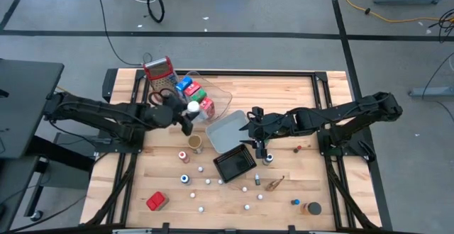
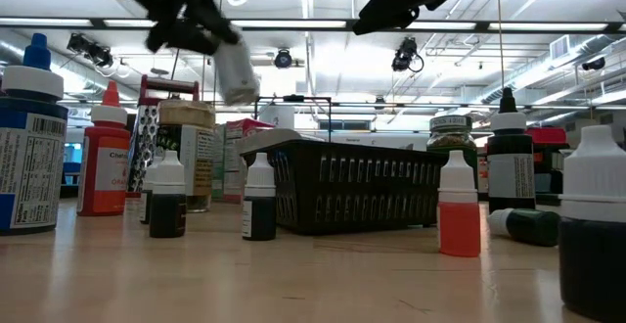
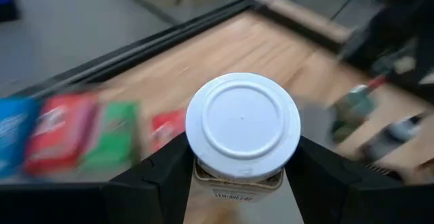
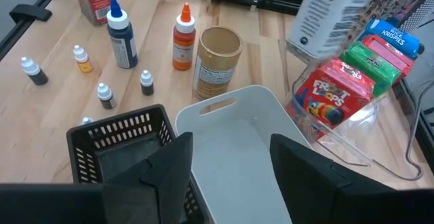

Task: Pick & Place Kitchen Items
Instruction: Put the white seasoning bottle into the white bin

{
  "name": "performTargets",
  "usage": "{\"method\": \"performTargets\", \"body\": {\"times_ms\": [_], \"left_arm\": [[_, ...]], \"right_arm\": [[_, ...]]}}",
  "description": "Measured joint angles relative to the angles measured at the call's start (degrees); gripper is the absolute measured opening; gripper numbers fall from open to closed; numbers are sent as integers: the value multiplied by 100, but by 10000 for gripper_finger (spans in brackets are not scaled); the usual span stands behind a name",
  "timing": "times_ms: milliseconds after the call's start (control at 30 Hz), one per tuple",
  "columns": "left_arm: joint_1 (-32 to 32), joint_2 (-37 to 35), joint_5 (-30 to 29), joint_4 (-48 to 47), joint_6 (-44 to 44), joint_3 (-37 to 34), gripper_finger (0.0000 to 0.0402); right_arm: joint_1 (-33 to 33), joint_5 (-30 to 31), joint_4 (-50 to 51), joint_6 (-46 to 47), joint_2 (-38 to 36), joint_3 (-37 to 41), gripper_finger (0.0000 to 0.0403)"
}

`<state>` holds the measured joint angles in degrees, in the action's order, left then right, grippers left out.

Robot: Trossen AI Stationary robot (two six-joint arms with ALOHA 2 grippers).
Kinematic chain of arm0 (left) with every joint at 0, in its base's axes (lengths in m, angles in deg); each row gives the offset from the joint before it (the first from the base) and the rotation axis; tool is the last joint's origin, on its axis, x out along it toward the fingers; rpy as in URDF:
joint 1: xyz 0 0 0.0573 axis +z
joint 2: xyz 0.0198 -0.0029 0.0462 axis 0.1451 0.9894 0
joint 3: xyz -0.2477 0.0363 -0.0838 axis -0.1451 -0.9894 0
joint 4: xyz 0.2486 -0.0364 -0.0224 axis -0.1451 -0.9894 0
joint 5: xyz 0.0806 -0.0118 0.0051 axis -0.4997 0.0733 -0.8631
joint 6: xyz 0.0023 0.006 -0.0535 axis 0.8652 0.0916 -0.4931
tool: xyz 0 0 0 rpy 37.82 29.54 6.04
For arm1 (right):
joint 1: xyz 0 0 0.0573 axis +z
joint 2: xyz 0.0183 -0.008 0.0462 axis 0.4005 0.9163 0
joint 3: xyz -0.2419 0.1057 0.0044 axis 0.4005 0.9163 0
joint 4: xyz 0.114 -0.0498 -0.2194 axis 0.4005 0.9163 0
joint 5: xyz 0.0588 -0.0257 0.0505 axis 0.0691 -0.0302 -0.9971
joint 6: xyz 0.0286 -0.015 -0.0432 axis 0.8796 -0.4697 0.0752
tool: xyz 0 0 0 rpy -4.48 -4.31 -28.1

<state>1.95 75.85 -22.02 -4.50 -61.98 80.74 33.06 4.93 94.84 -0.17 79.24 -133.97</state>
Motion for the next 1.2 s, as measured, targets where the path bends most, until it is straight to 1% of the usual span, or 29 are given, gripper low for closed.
{"method": "performTargets", "body": {"times_ms": [167, 333, 433, 533, 733, 867, 1033, 1200], "left_arm": [[-2, 370, 464, 662, 186, 3, 209], [-18, 1040, 716, 1129, 306, -1, 213], [-123, 1439, 760, 1470, 408, -1, 209], [-281, 1750, 583, 1652, 440, 1, 210], [-556, 2258, 97, 1561, 184, -7, 213], [-614, 2545, -229, 1508, 226, -7, 211], [-610, 2745, -200, 1295, 63, -4, 217], [-604, 2812, -218, 1027, -122, -7, 215]], "right_arm": [[0, 2, -8, 0, -3, 1, 210], [-1, 1, -36, -7, -4, 0, 210], [0, 0, -28, -15, -4, 0, 210], [0, 1, 4, 0, -4, 0, 210], [0, 2, 16, 0, -4, 0, 210], [0, 0, 1, 2, -4, 0, 210], [0, 0, 0, 30, -4, 0, 210], [0, 0, -2, 104, -4, 0, 210]]}}
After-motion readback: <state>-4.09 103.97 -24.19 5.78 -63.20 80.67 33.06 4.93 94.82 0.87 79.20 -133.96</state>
